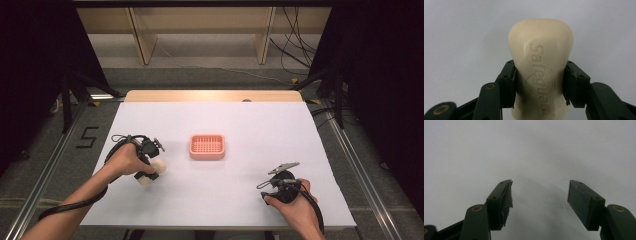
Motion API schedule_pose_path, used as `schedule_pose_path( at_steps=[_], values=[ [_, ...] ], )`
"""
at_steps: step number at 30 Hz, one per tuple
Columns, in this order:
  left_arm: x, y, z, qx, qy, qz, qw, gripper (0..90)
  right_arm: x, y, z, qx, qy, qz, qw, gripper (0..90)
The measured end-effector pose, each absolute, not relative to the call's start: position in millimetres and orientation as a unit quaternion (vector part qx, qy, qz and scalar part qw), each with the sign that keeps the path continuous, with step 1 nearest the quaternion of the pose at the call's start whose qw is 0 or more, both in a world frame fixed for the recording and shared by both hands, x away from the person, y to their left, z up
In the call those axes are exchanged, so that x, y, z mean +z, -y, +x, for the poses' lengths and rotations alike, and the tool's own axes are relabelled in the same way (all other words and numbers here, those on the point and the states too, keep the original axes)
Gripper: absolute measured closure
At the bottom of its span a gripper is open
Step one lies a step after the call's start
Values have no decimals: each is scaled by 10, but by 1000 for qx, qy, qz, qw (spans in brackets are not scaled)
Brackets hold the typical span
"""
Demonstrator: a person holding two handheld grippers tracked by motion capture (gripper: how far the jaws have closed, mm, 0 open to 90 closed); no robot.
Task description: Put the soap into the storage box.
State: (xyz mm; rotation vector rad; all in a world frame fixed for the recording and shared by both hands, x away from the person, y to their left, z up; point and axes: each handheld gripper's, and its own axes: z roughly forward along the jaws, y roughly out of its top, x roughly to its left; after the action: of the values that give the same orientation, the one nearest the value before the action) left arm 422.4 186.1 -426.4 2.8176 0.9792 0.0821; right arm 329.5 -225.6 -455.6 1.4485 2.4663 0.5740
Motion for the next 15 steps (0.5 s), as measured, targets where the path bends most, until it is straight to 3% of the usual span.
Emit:
schedule_pose_path(
  at_steps=[15],
  values=[
    [-4231,-1783,4276,28,-323,943,77,494,-4571,2268,3304,200,-841,489,112,366]
  ],
)
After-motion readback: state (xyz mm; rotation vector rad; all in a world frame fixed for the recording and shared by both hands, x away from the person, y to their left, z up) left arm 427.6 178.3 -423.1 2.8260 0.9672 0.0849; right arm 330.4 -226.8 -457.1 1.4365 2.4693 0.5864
